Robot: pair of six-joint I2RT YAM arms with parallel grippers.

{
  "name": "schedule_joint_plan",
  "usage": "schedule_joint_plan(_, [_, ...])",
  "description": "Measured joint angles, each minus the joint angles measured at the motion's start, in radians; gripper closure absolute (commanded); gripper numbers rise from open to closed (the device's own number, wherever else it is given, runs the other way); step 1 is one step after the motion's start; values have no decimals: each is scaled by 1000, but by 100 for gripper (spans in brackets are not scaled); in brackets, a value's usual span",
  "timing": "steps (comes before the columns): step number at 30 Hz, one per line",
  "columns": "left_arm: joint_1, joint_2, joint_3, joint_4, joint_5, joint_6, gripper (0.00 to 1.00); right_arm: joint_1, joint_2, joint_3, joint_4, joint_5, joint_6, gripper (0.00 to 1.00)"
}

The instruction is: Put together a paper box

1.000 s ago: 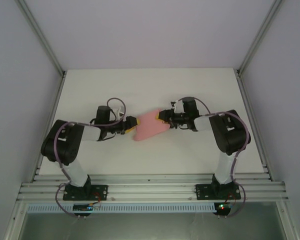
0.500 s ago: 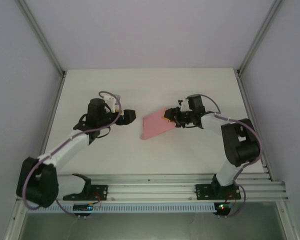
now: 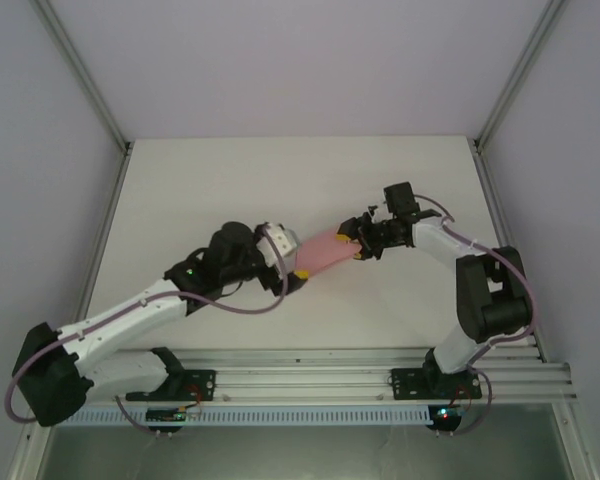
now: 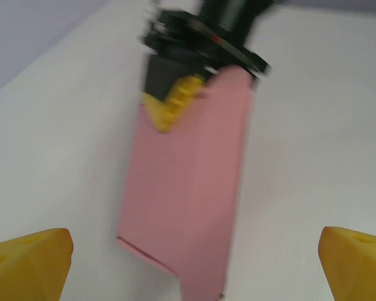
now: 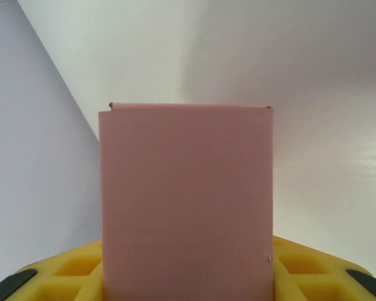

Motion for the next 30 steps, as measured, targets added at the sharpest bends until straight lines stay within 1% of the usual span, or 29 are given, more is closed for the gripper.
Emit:
schedule_joint_plan(3, [-62,63,39,-58,-27,97,0,-11,27,30,-56,-39,26,71])
schedule_joint_plan(7, [-113,164,75,-82,-125,185,0,-24,39,56,-121,-79,46,70])
schedule_joint_plan(11, [-124,273,100,-79,-232,220,0,-42,39,60,-146,-97,74,68])
schedule_joint_plan(14, [-123,324,105,-64,-289,228,0,-50,39,56,-137,-111,107,67])
schedule_joint_plan(17, [-124,348,105,-31,-315,238,0,-54,39,29,-101,-126,154,67])
schedule_joint_plan(21, [-124,349,104,33,-339,249,0,-55,48,4,-74,-142,196,65])
schedule_joint_plan(23, [-124,349,104,65,-347,261,1,-54,54,-2,-56,-155,213,65])
schedule_joint_plan(26, [-123,351,103,90,-359,276,4,-53,60,-12,-33,-171,238,61])
schedule_joint_plan(30, [-116,360,96,112,-365,291,8,-50,69,-31,3,-209,274,63])
